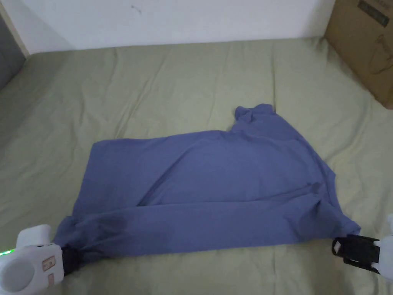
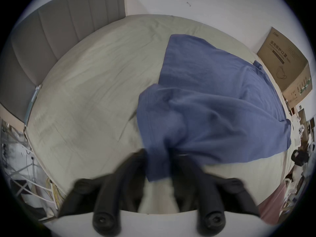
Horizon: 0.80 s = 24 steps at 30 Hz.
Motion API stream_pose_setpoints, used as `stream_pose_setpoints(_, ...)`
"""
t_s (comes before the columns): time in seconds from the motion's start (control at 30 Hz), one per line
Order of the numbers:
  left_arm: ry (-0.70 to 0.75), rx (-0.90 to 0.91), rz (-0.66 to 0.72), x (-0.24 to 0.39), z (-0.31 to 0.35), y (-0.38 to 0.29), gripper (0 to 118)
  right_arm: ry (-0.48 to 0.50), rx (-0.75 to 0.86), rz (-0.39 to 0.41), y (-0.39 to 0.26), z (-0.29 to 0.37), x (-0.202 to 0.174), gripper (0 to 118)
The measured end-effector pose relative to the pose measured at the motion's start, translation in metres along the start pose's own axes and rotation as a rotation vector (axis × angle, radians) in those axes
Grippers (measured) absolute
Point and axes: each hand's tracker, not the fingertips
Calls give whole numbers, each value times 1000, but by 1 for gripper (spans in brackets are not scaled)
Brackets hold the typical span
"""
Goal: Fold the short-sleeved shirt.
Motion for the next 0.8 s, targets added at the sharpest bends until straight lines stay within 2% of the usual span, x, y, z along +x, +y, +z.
stream_pose_setpoints(0.03,-6,7,-11,-3,1,3,2,14,3,-2,5,-4,-1,97)
stream_pose_setpoints(0.07,-20,-2,-7,-5,1,8,2,20,7,1,11,-6,-1,109)
stream_pose_setpoints(0.13,-10,2,-48,5,11,10,2,27,44,-2,29,-13,-3,110)
stream_pose_setpoints(0.2,-9,4,-65,4,13,13,2,-6,30,31,48,-34,-3,109)
stream_pose_setpoints(0.23,-7,6,-64,11,18,15,2,-36,12,69,55,-48,-3,106)
stream_pose_setpoints(0.27,-6,10,-63,10,18,16,2,-88,-31,86,60,-65,-3,93)
stream_pose_setpoints(0.3,-6,8,-60,8,19,18,2,-112,-73,97,62,-78,-2,52)
stream_pose_setpoints(0.33,-8,6,-59,8,19,19,2,-134,-96,98,58,-86,0,49)
stream_pose_setpoints(0.37,-9,7,-58,9,22,19,2,-115,-71,87,55,-81,1,48)
stream_pose_setpoints(0.4,-9,9,-59,8,24,18,2,-101,-58,94,57,-72,1,35)
stream_pose_setpoints(0.43,-11,11,-68,8,26,18,2,-91,-60,90,58,-64,0,16)
stream_pose_setpoints(0.5,-5,8,-93,12,30,20,2,3,-29,74,60,-48,-5,14)
stream_pose_setpoints(0.6,1,19,-118,12,39,21,2,-72,-8,178,59,-36,-17,14)
stream_pose_setpoints(0.8,-17,43,-95,2,61,11,2,-40,0,134,42,-9,-11,14)
